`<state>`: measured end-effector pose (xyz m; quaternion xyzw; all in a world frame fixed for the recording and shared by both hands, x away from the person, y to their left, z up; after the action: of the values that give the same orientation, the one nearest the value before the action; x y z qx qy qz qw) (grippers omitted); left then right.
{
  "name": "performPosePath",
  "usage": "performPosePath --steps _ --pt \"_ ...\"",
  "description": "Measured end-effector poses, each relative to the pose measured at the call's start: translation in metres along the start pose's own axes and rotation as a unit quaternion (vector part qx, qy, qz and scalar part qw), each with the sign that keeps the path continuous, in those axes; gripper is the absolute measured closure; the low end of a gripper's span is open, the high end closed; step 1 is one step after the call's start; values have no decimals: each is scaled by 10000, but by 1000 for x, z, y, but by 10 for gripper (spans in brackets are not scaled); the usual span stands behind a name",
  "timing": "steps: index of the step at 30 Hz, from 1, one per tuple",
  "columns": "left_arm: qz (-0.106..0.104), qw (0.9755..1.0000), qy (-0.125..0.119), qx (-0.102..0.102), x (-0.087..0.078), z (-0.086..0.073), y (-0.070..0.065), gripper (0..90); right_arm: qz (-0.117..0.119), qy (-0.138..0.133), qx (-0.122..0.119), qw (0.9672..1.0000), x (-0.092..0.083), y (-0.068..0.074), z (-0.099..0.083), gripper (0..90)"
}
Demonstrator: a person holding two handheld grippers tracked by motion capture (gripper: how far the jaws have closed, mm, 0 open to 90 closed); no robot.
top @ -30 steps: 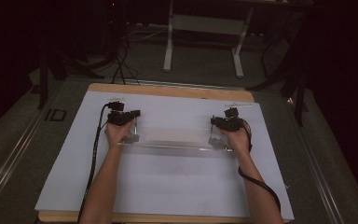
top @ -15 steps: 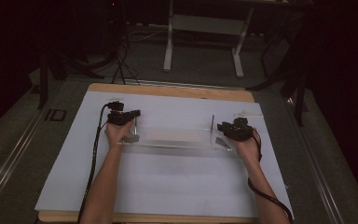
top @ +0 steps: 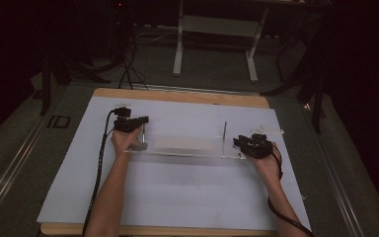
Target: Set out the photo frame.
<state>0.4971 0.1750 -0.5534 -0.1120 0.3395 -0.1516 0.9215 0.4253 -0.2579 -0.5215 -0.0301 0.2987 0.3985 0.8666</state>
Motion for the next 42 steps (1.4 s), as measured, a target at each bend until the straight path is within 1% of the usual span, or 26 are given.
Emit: performPosePath --steps 2,3,5,7,11,13,16,20,22,26,28,31,33,34,35,36,38,39,42 --pt "9 10000 2 4 0 0 0 850 48 36 -15 10000 -1 0 -2 671" --pt "8 10000 5 4 0 0 0 850 25 64 -44 10000 -1 1 -3 671" --pt "7 10000 15 -7 0 0 0 850 68 93 -80 9999 -2 2 -6 671" --pt "-2 10000 16 -29 0 0 0 850 53 156 -144 9998 -2 3 -8 677" --pt "-7 10000 21 -54 1 1 0 850 123 274 -264 9992 1 6 -11 679" --pt "-16 10000 27 -62 1 1 0 850 172 344 -319 9988 3 9 -13 661" --pt "-15 10000 34 -67 1 1 0 850 352 309 -409 9981 6 13 -12 620" --pt "-16 10000 29 -69 1 1 0 850 473 244 -678 9963 8 20 -7 568" --pt "-19 10000 32 -68 1 1 0 850 565 148 -823 9949 8 23 -6 545" --pt "-26 10000 32 -83 1 1 1 850 630 -42 -1079 9922 7 28 -3 514" --pt "-29 10000 35 -82 1 1 1 850 633 -48 -1092 9920 7 27 -3 513" --pt "-33 10000 33 -87 1 1 1 850 729 -159 -1164 9904 7 27 -4 484" --pt "-34 9999 35 -90 1 1 1 850 725 -167 -1208 9899 8 27 -3 476" --pt "-37 9999 33 -91 1 1 1 850 808 -201 -1318 9878 8 30 -2 470" --pt "-37 9999 33 -91 1 1 1 850 808 -201 -1318 9878 8 30 -2 470" --pt "-36 9999 33 -98 1 1 1 849 811 -210 -1422 9863 9 33 -1 481" --pt "-40 9999 37 -108 1 1 1 850 827 -212 -1405 9864 10 34 0 487" --pt "-47 9999 42 -106 1 1 1 849 840 -234 -1345 9871 11 33 0 484" --pt "-54 9999 43 -108 1 1 1 849 858 -241 -1322 9872 11 33 0 485"
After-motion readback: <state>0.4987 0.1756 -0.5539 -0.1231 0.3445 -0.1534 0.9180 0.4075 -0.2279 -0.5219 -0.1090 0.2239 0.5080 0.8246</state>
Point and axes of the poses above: each handheld gripper's, and its own axes: x roughly forward along the jaws, z roughly out of its top, y roughly to its left, the point moved 4 cm from there along x, roughly forward along the jaws, and after that the axes turned 13 degrees about z, right-handed, at the moved point
